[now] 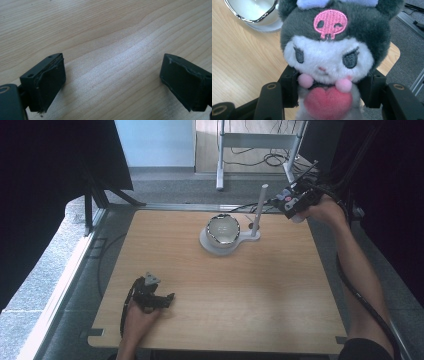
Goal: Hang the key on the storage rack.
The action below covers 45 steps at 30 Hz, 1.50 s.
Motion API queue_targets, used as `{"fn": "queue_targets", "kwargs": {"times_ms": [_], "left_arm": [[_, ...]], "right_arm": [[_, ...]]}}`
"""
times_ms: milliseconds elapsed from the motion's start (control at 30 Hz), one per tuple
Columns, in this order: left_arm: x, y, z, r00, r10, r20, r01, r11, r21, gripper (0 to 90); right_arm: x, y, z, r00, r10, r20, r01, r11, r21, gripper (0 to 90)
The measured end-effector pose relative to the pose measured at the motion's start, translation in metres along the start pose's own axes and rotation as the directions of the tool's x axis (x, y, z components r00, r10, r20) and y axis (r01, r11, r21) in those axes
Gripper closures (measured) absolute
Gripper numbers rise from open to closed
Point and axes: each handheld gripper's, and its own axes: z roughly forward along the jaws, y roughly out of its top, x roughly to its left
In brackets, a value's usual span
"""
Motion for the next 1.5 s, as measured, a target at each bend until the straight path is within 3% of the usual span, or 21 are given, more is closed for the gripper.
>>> {"fn": "queue_targets", "kwargs": {"times_ms": [367,600,967,1233,1500], "left_arm": [[0.0,0.0,0.0,1.0,0.0,0.0,0.0,1.0,0.0,6.3],[0.0,0.0,0.0,1.0,0.0,0.0,0.0,1.0,0.0,6.3],[0.0,0.0,0.0,1.0,0.0,-0.001,0.0,1.0,-0.002,6.3],[0.0,0.0,0.0,1.0,0.0,-0.002,0.0,1.0,-0.002,6.3],[0.0,0.0,0.0,1.0,-0.001,-0.001,0.001,1.0,0.0,6.3]], "right_arm": [[0.004,0.009,-0.005,0.9999,-0.009,-0.009,0.009,1.0,-0.029,42.3],[0.015,0.013,0.0,0.9989,-0.035,-0.032,0.034,0.999,-0.023,42.3],[0.03,0.011,0.026,0.9944,-0.06,-0.087,0.062,0.998,0.013,42.2],[0.03,0.002,0.048,0.9924,-0.05,-0.112,0.054,0.998,0.032,41.9],[0.026,-0.006,0.066,0.9942,-0.027,-0.104,0.032,0.998,0.053,41.8]]}}
